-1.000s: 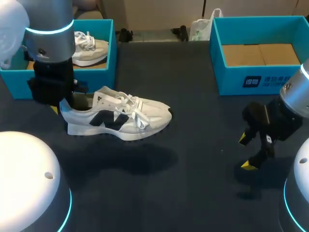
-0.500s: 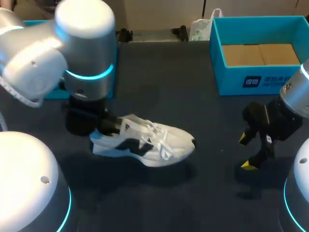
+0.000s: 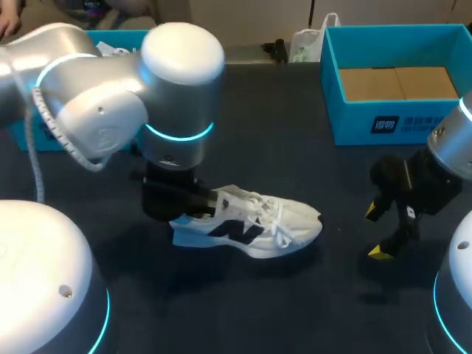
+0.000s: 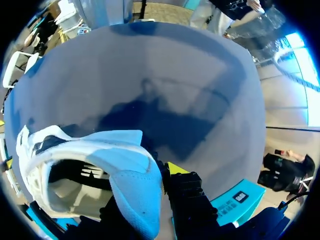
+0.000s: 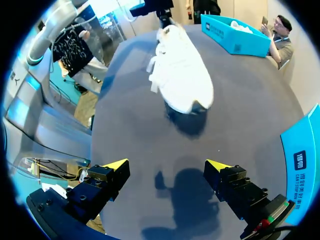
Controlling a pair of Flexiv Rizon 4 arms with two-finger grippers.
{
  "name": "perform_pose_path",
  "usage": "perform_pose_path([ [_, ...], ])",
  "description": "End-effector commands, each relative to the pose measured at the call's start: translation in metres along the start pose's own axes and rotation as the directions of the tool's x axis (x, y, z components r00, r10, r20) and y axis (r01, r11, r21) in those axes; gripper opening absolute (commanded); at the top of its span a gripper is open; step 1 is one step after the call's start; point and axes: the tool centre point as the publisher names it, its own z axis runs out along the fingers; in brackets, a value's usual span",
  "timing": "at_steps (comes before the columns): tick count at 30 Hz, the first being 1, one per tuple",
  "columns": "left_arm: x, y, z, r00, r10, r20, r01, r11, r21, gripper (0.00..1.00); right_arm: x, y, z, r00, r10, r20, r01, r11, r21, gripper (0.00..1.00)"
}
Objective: Take the shoe out of the shoebox, open the shoe tongue, remove and reinsert the insole, then place the shoe into the shoebox
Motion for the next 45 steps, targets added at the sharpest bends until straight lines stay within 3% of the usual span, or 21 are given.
perform_pose_path([
  [1,-0.023,0.005,0.01,0.998,-0.026,-0.055,0.026,1.0,-0.002,0.0,0.001,-0.001,0.0,1.0,0.0,0.003,0.0,1.0,0.0,1.0],
  [11,-0.04,0.005,0.032,0.997,-0.059,-0.046,0.059,0.998,-0.007,0.0,0.001,-0.001,0.0,1.0,0.0,0.003,0.0,1.0,0.0,1.0],
  [24,-0.055,-0.002,0.048,0.998,-0.041,-0.045,0.04,0.999,-0.009,0.0,0.001,-0.001,0.0,1.0,0.0,0.003,0.0,1.0,0.0,1.0],
  [35,-0.061,-0.002,0.053,1.0,-0.019,-0.023,0.017,0.998,-0.055,0.0,0.001,-0.001,0.0,1.0,0.0,0.003,0.0,1.0,0.0,1.0],
  [36,-0.061,-0.002,0.053,1.0,-0.018,-0.023,0.016,0.998,-0.058,0.18,0.001,-0.001,0.0,1.0,0.0,0.003,0.0,1.0,0.0,1.0],
  [37,-0.061,-0.002,0.053,1.0,-0.014,-0.02,0.013,0.998,-0.057,0.47,0.001,-0.001,0.0,1.0,0.0,0.003,0.0,1.0,0.0,1.0],
  [38,-0.061,-0.002,0.053,1.0,-0.013,-0.019,0.012,0.998,-0.057,0.97,0.001,-0.001,0.0,1.0,0.0,0.003,0.0,1.0,0.0,1.0],
  [45,-0.056,-0.003,0.036,0.999,0.0,0.038,0.002,0.999,-0.035,1.0,0.001,-0.001,0.0,1.0,0.0,0.003,0.0,1.0,0.0,1.0],
])
